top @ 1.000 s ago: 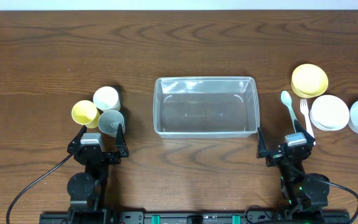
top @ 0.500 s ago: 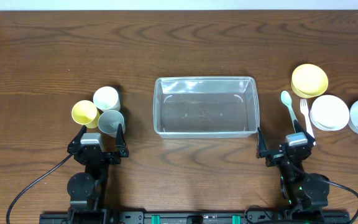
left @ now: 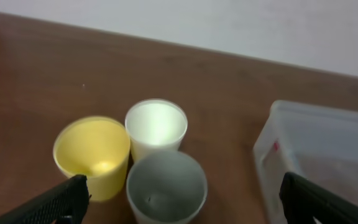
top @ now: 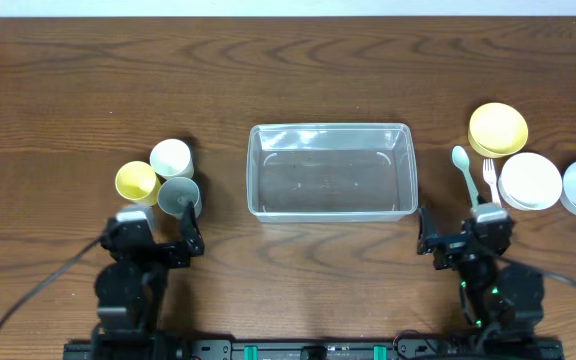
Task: Pack container
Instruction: 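Move the left gripper over the grey cup and grasp its rim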
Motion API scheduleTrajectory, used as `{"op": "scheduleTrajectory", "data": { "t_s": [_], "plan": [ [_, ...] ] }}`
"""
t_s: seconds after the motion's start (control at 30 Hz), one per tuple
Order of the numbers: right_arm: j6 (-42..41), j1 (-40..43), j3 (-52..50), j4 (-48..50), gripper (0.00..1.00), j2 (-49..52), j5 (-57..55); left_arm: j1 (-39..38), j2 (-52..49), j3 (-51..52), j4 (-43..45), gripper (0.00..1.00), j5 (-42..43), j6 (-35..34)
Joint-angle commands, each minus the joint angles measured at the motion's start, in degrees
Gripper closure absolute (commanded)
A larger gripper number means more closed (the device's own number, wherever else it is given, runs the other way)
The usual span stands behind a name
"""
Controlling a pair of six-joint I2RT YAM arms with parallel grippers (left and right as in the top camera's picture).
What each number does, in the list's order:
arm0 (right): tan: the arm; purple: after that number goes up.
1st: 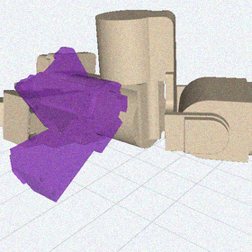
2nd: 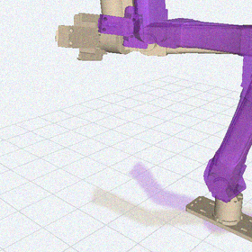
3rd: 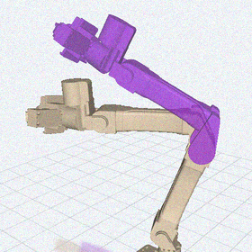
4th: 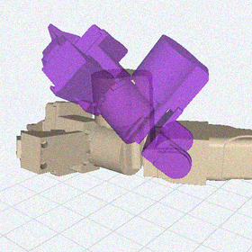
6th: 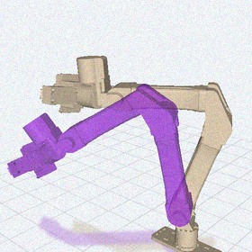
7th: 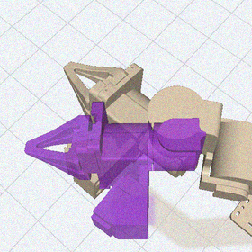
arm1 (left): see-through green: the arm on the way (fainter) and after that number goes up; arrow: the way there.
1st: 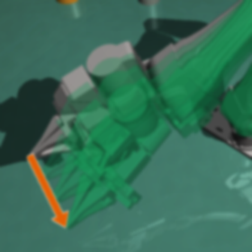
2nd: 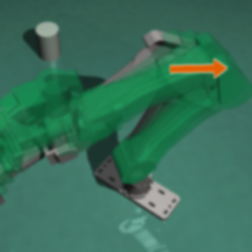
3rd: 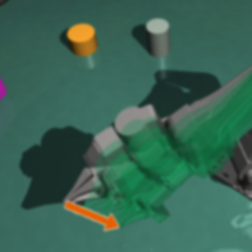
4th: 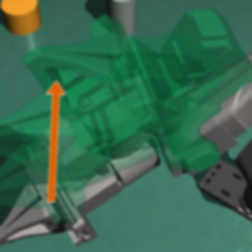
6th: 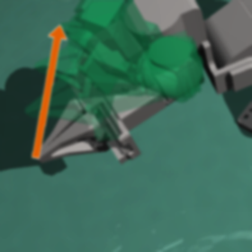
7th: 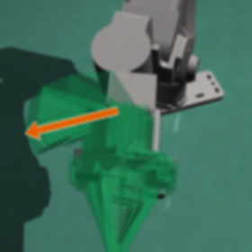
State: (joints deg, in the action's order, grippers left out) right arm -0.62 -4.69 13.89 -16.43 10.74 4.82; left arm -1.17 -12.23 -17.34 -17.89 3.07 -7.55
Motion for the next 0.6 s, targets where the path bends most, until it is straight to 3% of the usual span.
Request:
{"op": "scheduleTrajectory", "data": {
  "t_s": [0.0,0.37,0.57],
  "plan": [
    [-1.0,0.7,9.7,-3.7,0.01,7.7,-1.5,0.2,-8.2,-11.8,-4.3,0.02,1.0,-0.9],
    [-1.0,0.7,51.4,-37.3,0.01,42.8,-0.4,0.2,-43.4,-53.8,-45.1,0.02,1.0,-0.9],
    [-2.3,0.7,56.3,-40.7,0.01,50.8,-2.5,0.2,-52.9,-58.2,-49.4,0.02,1.0,-0.9]
  ]
}}
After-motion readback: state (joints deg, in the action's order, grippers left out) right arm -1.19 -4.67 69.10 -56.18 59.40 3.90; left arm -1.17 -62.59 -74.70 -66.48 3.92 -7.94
